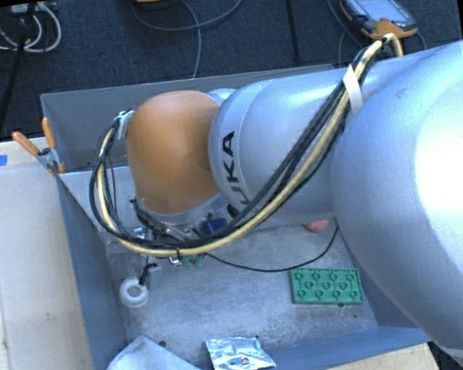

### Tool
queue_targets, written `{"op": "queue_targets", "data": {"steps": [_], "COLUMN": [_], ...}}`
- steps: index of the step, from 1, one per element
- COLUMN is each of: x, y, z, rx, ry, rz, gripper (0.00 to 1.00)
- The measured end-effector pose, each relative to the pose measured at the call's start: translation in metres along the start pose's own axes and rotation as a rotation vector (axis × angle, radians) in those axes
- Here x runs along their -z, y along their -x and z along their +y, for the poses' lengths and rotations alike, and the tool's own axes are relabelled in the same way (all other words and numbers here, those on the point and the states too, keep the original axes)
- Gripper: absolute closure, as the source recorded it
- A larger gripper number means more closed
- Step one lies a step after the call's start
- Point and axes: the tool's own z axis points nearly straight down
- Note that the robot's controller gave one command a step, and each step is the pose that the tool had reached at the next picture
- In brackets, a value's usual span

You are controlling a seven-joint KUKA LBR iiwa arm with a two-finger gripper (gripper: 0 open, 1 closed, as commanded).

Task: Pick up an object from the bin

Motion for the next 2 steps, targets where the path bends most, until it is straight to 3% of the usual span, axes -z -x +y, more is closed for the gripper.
{"op": "queue_targets", "data": {"steps": [1,2], "x": [0.002,-0.093], "y": [0.001,0.003], "z": [0.0,-0.004], "rx": [0.001,0.448], "ry": [0.001,0.0], "rz": [-0.004,0.0], "gripper": [0.0,0.0]}}
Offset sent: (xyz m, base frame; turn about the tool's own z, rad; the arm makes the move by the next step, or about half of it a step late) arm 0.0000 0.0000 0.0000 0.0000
